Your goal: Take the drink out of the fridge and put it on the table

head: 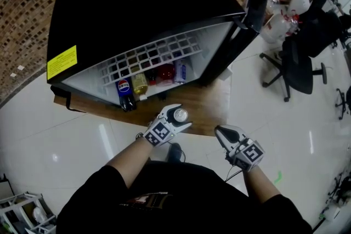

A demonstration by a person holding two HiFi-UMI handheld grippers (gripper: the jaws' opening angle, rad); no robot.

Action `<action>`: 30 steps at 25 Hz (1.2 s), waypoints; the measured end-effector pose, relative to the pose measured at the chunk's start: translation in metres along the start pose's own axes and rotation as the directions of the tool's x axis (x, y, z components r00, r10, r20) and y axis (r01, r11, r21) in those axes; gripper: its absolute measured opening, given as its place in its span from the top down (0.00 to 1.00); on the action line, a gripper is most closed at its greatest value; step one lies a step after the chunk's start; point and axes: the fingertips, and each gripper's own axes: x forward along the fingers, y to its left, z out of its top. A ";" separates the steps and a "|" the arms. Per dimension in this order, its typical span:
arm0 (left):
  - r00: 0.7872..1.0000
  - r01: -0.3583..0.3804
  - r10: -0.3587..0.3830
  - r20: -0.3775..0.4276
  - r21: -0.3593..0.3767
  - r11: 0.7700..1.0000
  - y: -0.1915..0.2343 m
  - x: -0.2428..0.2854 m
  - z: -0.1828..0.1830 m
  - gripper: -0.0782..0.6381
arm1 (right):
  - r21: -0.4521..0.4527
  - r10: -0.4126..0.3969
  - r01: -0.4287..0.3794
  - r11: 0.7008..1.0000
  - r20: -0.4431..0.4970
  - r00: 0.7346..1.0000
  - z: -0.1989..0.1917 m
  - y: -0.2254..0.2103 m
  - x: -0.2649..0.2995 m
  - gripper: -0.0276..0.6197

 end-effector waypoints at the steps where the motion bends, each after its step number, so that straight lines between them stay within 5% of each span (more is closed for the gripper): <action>1: 1.000 0.000 0.000 -0.012 -0.002 1.000 -0.001 0.000 -0.003 0.41 | -0.001 0.001 -0.001 1.000 0.000 1.000 0.000 0.001 0.000 0.89; 13: 0.996 -0.087 0.090 0.020 -0.146 0.985 0.004 -0.059 -0.003 0.34 | -0.022 0.015 -0.015 1.000 0.023 1.000 0.009 0.016 -0.001 0.89; 19: 0.982 -0.110 0.150 0.113 -0.301 0.947 -0.010 -0.161 0.011 0.53 | -0.023 0.012 -0.010 1.000 0.053 0.999 0.024 0.043 -0.004 0.89; 30: 0.939 -0.075 0.186 0.288 -0.356 0.931 0.019 -0.405 0.032 0.84 | -0.067 -0.036 0.044 0.997 0.121 0.992 0.050 0.184 0.081 0.89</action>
